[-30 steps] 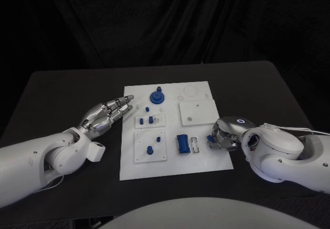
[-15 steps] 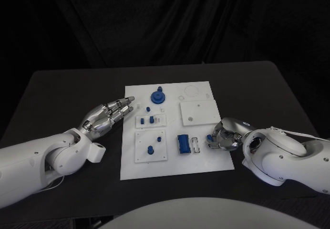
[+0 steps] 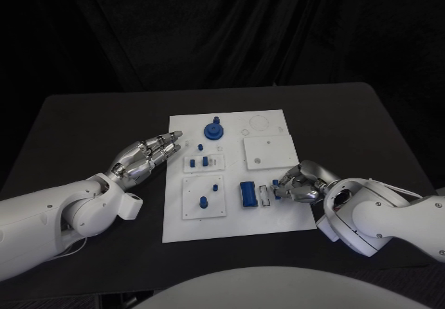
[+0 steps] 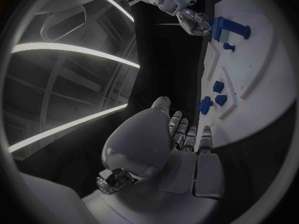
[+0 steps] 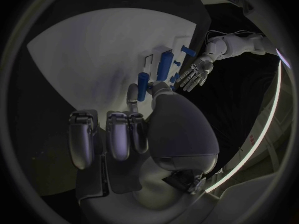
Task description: Assemble the parts on the task board
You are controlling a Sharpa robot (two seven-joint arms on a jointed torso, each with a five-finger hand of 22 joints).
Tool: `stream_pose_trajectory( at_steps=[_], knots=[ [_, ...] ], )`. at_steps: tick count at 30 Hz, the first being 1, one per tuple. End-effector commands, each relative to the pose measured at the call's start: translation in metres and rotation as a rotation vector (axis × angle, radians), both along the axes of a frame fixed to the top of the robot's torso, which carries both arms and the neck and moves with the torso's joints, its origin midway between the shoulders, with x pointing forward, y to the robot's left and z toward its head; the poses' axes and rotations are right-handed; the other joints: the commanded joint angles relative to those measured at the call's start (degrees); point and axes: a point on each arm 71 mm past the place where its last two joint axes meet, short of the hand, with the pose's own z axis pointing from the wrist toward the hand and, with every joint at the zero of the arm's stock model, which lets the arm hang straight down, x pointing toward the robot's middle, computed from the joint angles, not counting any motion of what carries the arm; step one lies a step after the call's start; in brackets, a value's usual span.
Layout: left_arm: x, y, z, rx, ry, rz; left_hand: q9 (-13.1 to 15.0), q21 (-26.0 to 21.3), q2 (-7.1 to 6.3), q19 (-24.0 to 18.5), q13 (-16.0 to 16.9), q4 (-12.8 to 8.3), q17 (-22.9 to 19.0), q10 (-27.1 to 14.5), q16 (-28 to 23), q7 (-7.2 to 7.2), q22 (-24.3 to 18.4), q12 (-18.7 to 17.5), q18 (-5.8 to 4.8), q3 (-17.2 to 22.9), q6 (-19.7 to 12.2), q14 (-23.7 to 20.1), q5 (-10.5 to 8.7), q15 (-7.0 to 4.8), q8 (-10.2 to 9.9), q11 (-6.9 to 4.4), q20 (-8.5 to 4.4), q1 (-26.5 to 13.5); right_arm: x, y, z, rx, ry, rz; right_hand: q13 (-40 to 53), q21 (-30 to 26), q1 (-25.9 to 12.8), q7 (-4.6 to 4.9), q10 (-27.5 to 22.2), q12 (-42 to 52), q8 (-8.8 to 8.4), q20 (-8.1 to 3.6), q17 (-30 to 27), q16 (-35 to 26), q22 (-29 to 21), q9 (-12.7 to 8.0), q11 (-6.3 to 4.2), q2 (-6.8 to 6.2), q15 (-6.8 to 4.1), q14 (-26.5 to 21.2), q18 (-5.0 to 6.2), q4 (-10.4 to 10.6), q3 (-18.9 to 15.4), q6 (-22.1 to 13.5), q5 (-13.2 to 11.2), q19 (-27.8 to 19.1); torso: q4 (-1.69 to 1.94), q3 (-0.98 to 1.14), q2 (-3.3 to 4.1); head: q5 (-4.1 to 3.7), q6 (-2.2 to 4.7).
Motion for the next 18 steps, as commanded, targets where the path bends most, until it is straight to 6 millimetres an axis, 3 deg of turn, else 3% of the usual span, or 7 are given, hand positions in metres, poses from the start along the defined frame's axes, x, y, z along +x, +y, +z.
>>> stream_pose_trajectory(
  at_steps=[1,11,18],
  knots=[
    [-0.0011,-0.0027,0.0006,-0.018,-0.005,-0.015,0.1,0.3,0.18,0.0,0.1,0.1,0.1,0.0,0.0,0.26,0.1,0.3,0.17,0.5,0.3,-0.2,0.36,0.42,0.4,0.5,0.41,0.5,-0.0015,0.004,0.0001,0.059,0.003,-0.024,15.1,0.1,-0.6,-0.35,5.9,0.2,0.23,-0.28,15.1,0.2,15.1,-0.1,-0.18,0.08,-0.26,6.0,-0.44,-3.5,3.9,0.1,-0.4,6.0,0.02,-0.01,-0.02,0.09,-0.01],
    [-0.0021,-0.0052,0.0005,-0.029,-0.007,-0.023,0.1,0.4,0.33,0.0,0.1,0.1,0.1,0.1,0.0,0.28,0.1,0.4,0.17,0.8,0.5,0.0,0.42,0.51,0.5,0.54,0.51,0.6,-0.0013,0.0114,-0.0006,0.011,0.003,0.035,15.1,-0.5,-2.3,-0.13,5.9,0.2,-0.13,-0.22,15.1,0.2,14.8,-0.5,0.0,-0.16,-0.14,6.0,-0.25,-2.3,3.5,-0.2,-3.2,5.6,0.06,-0.02,-0.02,0.19,-0.01],
    [-0.002,-0.0059,-0.0002,-0.03,-0.006,-0.024,0.1,0.4,0.37,0.0,0.1,0.0,0.1,0.1,0.1,0.29,0.2,0.5,0.18,1.0,0.6,0.0,0.42,0.55,0.5,0.57,0.55,0.7,-0.0006,0.0128,-0.0032,-0.032,0.015,0.073,15.1,-1.0,-3.0,0.12,5.9,0.2,-0.69,-0.07,15.1,0.2,14.6,-1.2,0.21,-0.27,0.03,6.0,-0.07,-1.6,3.0,-0.4,-7.3,5.3,0.05,-0.01,-0.01,0.24,-0.01]
  ],
)
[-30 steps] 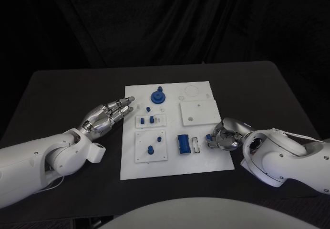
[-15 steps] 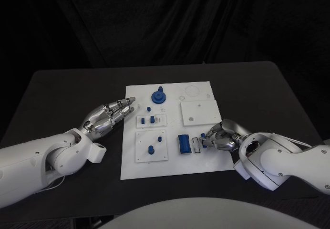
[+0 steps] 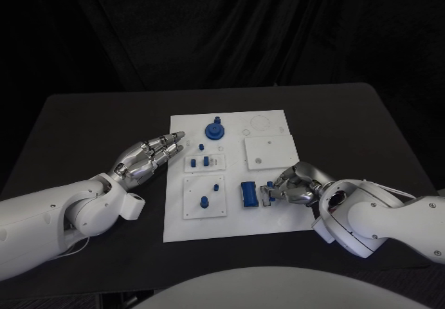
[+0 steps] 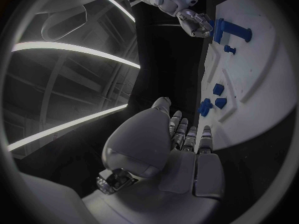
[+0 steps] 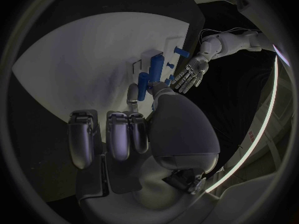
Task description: Assemble the parts on the task board
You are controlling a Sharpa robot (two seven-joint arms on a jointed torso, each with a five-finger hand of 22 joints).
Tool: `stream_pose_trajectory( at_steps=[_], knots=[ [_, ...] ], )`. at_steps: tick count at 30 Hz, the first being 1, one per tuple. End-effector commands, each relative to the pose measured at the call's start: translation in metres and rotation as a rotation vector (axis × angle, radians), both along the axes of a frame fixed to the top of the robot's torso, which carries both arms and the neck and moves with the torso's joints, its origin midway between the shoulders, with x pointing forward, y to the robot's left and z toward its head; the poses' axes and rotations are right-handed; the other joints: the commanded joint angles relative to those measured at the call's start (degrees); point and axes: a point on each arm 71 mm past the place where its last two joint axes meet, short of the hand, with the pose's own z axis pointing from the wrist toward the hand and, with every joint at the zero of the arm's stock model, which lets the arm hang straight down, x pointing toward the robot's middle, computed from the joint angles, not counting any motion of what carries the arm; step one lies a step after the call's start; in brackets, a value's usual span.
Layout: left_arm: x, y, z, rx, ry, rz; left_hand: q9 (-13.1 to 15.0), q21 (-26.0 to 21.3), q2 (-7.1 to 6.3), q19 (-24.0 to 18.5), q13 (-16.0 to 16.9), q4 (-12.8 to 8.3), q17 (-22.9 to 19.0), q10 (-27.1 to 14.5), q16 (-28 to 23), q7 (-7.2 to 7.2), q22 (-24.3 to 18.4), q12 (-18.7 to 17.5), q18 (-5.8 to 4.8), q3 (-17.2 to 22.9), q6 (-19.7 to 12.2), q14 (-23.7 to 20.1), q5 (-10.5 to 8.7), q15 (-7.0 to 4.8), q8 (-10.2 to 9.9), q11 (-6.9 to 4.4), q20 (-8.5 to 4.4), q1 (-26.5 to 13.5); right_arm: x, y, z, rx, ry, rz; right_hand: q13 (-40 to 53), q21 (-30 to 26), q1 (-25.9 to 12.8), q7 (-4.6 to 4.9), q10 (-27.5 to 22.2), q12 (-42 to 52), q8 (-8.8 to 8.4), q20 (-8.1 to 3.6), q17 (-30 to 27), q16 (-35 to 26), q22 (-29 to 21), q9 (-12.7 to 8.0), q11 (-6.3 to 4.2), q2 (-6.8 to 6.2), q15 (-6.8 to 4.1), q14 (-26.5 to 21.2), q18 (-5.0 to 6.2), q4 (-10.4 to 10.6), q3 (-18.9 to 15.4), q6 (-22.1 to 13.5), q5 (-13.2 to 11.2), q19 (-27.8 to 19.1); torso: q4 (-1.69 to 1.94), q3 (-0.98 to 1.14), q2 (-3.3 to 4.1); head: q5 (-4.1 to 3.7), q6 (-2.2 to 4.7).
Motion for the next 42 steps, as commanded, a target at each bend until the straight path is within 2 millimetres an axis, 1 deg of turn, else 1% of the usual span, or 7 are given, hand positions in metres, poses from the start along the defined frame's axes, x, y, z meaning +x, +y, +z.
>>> stream_pose_trajectory(
  at_steps=[1,15,25,31,37,39,42],
  knots=[
    [-0.001,-0.002,0.001,-0.022,-0.009,-0.013,0.1,0.4,0.14,0.0,0.1,0.0,0.1,-0.1,0.1,0.08,0.1,0.2,0.18,0.3,0.4,0.2,0.18,0.34,0.3,0.38,0.55,0.5,-0.001,0.001,-0.002,-0.05,0.01,0.04,15.1,-0.4,-1.0,0.2,6.0,0.2,-0.42,-0.01,15.1,0.2,14.6,-0.3,0.29,-0.04,0.1,6.0,-0.06,0.7,-0.2,-0.4,-2.3,5.3,0.06,-0.03,0.0,0.02,-0.01],
    [-0.003,-0.002,-0.003,-0.021,0.0,-0.013,0.1,0.4,0.14,0.0,0.1,0.0,0.1,-0.1,0.1,0.1,0.0,0.2,0.18,0.4,0.5,0.3,0.13,0.36,0.3,0.4,0.57,0.5,0.001,0.003,-0.006,-0.085,0.03,0.074,15.1,-0.6,-2.8,0.7,6.0,0.2,-0.75,0.4,15.1,0.2,14.5,-1.0,0.76,0.32,0.52,6.0,0.0,2.2,-2.8,-0.4,-11.2,5.2,0.04,-0.02,-0.02,0.16,-0.01],
    [-0.004,-0.002,-0.005,-0.019,0.004,-0.012,0.1,0.3,0.13,0.0,0.1,0.0,0.1,-0.1,0.1,0.11,0.0,0.2,0.18,0.4,0.5,0.3,0.08,0.38,0.3,0.42,0.58,0.5,0.003,0.005,-0.007,-0.087,0.029,0.091,15.1,-0.3,-7.1,1.01,6.0,0.2,-0.5,0.66,15.1,0.2,14.6,-1.2,1.05,1.46,0.79,6.0,-0.08,2.5,-6.5,-0.3,-18.8,5.3,0.0,-0.01,-0.01,0.3,-0.01],
    [-0.004,-0.001,-0.005,-0.018,0.006,-0.011,0.1,0.3,0.13,0.0,0.1,0.0,0.1,-0.1,0.1,0.11,0.0,0.2,0.18,0.4,0.5,0.3,0.08,0.38,0.3,0.42,0.58,0.5,0.004,0.004,-0.006,-0.077,0.01,0.091,15.1,-0.1,-12.5,1.12,6.0,0.2,0.09,0.86,15.1,0.2,14.7,-0.8,1.19,2.37,0.94,6.0,-0.16,2.6,-9.5,-0.6,-26.1,5.5,-0.01,0.0,-0.03,0.42,-0.01],
    [-0.004,0.0,-0.006,-0.018,0.006,-0.009,0.1,0.3,0.13,0.0,0.1,0.0,0.1,-0.1,0.1,0.11,0.0,0.2,0.18,0.4,0.5,0.3,0.08,0.38,0.3,0.42,0.58,0.5,0.003,0.002,-0.002,-0.049,-0.035,0.085,15.1,-0.2,-13.6,1.06,6.0,0.2,0.44,0.85,15.1,0.2,14.6,-0.6,1.15,3.18,0.93,6.0,-0.11,2.6,-9.7,-0.6,-26.3,5.4,-0.01,0.01,-0.07,0.5,-0.01],
    [-0.004,0.0,-0.006,-0.018,0.006,-0.008,0.1,0.3,0.13,0.0,0.1,0.0,0.1,-0.1,0.1,0.11,0.0,0.2,0.18,0.4,0.5,0.3,0.08,0.38,0.3,0.42,0.58,0.5,0.003,0.001,0.0,-0.037,-0.055,0.086,15.1,-0.2,-12.1,0.94,6.0,0.2,1.13,0.77,15.1,0.2,14.7,0.0,1.06,3.44,0.83,6.0,-0.13,2.4,-9.3,-1.1,-23.8,5.4,-0.02,0.01,-0.06,0.56,-0.01],
    [-0.005,0.001,-0.006,-0.018,0.006,-0.006,0.1,0.3,0.13,0.0,0.1,0.0,0.1,-0.1,0.1,0.11,0.0,0.2,0.18,0.4,0.5,0.3,0.08,0.38,0.3,0.42,0.58,0.5,0.001,-0.001,0.003,-0.024,-0.077,0.095,15.1,-0.2,-9.2,0.86,6.0,0.2,2.29,0.68,15.1,0.2,14.6,0.9,0.97,3.01,0.75,6.0,-0.12,2.1,-9.1,-1.8,-21.3,5.4,-0.02,0.01,-0.04,0.61,-0.01]
  ],
)
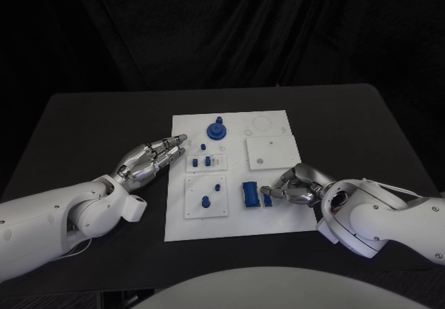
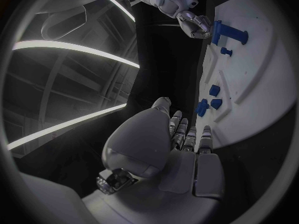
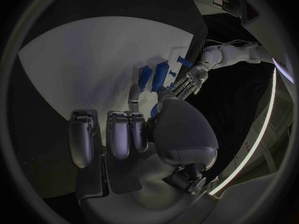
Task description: Assemble the parts on the task board
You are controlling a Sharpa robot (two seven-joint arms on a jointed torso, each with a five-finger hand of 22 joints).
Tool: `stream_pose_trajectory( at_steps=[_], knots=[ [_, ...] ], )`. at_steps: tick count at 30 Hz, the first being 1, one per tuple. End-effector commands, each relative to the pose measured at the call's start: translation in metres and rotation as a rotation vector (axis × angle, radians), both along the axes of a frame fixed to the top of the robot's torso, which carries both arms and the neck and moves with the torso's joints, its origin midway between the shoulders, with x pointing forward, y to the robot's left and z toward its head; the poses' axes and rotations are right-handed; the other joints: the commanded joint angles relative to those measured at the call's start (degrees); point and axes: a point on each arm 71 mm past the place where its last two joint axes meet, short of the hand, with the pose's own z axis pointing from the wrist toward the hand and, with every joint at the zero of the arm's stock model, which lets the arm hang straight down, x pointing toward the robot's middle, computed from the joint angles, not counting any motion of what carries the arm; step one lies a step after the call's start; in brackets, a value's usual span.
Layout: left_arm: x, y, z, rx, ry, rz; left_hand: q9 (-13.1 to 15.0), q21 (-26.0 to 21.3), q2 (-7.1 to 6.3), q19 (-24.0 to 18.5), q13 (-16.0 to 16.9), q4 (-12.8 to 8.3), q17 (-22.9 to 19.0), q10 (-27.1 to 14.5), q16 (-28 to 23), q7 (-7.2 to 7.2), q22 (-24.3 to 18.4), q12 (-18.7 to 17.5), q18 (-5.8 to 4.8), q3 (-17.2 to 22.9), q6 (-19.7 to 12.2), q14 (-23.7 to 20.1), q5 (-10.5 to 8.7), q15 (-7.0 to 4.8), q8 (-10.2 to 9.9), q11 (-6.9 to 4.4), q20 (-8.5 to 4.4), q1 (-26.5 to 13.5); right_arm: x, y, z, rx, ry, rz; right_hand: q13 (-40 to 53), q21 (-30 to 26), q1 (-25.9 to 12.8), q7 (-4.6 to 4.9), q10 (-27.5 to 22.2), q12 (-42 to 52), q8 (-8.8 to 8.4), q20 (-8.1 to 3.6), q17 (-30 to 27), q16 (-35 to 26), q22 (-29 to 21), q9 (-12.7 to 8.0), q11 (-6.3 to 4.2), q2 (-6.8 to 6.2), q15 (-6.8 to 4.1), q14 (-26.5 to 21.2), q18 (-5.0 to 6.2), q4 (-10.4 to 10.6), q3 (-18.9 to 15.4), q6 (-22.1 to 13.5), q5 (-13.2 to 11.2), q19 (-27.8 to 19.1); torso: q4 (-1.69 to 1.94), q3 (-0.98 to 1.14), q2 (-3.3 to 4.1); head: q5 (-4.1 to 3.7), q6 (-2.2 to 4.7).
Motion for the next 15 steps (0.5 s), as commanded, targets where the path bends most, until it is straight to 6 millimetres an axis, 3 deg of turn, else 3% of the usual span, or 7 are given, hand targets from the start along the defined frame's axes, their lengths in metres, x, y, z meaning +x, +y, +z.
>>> stream_pose_trajectory(
  at_steps=[1,10,15],
  knots=[
    [-0.001,-0.001,0.001,-0.018,-0.01,-0.006,0.1,0.3,0.13,-0.2,0.1,0.0,0.1,-0.1,0.1,-0.09,0.0,0.2,0.18,0.5,0.3,0.1,0.09,0.17,0.4,0.42,0.38,0.5,-0.001,0.001,0.005,0.04,-0.065,0.023,15.1,0.1,2.6,-0.06,6.0,0.2,0.91,0.25,15.1,0.2,14.7,0.7,0.11,-0.42,0.22,5.9,-0.11,-0.4,0.1,-0.8,1.4,5.4,-0.02,0.01,0.02,0.08,-0.01],
    [-0.002,0.002,0.001,-0.013,-0.009,0.002,0.1,0.4,0.1,-0.2,0.1,0.0,0.1,0.0,0.1,-0.06,0.1,0.3,0.18,0.6,0.4,0.1,0.06,0.2,0.4,0.45,0.41,0.5,-0.009,-0.006,0.008,0.013,-0.049,0.069,15.1,0.4,6.6,-0.03,6.0,0.2,2.58,0.28,15.1,0.2,14.8,1.8,0.16,-0.64,0.27,5.9,-0.2,-0.3,0.0,-1.9,-1.8,5.6,-0.04,0.01,0.0,0.04,-0.01],
    [-0.002,0.002,0.001,-0.012,-0.009,0.003,0.1,0.4,0.1,-0.2,0.1,0.0,0.1,0.0,0.1,-0.06,0.1,0.3,0.18,0.6,0.4,0.1,0.06,0.2,0.4,0.45,0.41,0.5,-0.012,-0.008,0.006,-0.005,-0.033,0.081,15.1,0.4,8.0,-0.15,6.0,0.2,3.19,0.25,15.1,0.2,14.8,2.1,0.06,-0.56,0.21,5.9,-0.21,-0.5,0.1,-2.0,-1.9,5.6,-0.06,-0.01,-0.01,0.08,-0.01]
  ],
)
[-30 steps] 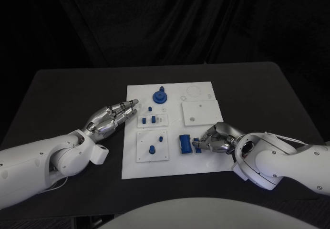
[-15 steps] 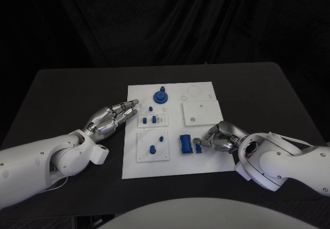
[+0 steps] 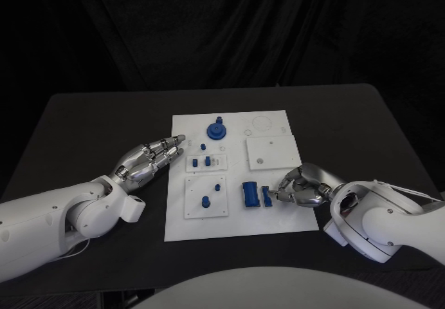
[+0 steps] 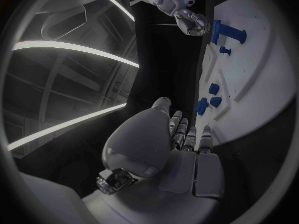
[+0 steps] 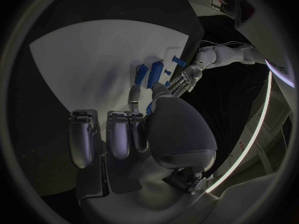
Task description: Assemble the parts on the task board
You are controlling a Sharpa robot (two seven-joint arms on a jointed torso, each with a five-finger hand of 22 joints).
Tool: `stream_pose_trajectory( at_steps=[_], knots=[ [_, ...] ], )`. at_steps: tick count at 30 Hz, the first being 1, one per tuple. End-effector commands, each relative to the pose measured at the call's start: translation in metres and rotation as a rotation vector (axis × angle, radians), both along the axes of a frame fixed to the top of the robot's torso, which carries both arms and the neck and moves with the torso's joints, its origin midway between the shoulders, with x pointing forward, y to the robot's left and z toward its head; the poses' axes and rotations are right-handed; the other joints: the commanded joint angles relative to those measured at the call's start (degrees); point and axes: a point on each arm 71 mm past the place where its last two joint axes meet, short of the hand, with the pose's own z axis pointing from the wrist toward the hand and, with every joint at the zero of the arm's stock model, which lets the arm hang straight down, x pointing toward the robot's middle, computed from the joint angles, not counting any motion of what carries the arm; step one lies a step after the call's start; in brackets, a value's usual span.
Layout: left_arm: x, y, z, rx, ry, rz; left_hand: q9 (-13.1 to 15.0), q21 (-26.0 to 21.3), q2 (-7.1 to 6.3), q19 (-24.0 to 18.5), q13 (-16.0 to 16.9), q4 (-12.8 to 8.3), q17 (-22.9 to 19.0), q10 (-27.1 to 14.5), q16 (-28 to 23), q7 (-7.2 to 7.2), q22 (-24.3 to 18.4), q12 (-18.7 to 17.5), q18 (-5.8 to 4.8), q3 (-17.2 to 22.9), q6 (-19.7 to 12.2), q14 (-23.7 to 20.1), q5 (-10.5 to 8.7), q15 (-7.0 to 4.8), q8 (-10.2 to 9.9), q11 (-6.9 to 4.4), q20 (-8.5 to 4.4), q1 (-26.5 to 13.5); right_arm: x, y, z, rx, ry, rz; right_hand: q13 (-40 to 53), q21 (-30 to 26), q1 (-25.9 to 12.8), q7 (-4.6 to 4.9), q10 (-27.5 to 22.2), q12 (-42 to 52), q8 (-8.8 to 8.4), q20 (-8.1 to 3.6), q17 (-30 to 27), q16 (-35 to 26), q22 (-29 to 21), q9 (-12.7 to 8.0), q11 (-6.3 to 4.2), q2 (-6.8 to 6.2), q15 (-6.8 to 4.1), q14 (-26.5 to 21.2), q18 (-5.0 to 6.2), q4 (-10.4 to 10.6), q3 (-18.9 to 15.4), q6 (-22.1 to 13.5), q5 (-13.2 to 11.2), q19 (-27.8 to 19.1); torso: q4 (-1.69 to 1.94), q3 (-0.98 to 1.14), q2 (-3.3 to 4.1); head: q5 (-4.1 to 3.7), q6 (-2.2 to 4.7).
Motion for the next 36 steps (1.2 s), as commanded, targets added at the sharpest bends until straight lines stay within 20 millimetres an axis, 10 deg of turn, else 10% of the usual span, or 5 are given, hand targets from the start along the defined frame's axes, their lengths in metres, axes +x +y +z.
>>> stream_pose_trajectory(
  at_steps=[1,36],
  knots=[
    [-0.001,-0.001,0.001,-0.015,-0.011,-0.003,0.1,0.4,0.07,-0.2,0.1,0.0,0.1,0.0,0.1,-0.05,0.1,0.4,0.19,0.3,0.5,0.1,0.06,0.2,0.2,0.45,0.42,0.5,-0.004,0.002,-0.002,-0.022,0.007,0.05,15.1,0.1,0.8,-0.08,6.0,0.2,0.33,0.25,15.1,0.2,14.8,0.1,0.06,0.0,0.21,5.9,-0.2,-0.4,-0.1,-0.5,0.0,5.6,-0.04,-0.03,-0.02,0.09,-0.01],
    [-0.001,-0.003,0.0,-0.015,-0.007,-0.008,0.1,0.4,0.0,-0.2,0.1,0.0,0.1,0.1,0.1,-0.03,0.1,0.4,0.2,0.4,0.5,0.1,0.07,0.2,0.3,0.46,0.43,0.4,-0.005,0.002,-0.016,-0.085,0.074,0.025,15.1,-0.7,1.8,-0.43,6.0,0.2,3.24,0.09,15.1,0.2,14.5,1.5,-0.23,0.81,-0.01,5.9,0.03,0.1,-1.1,-0.3,-1.4,5.1,0.05,0.0,0.06,0.01,-0.01]
  ],
)
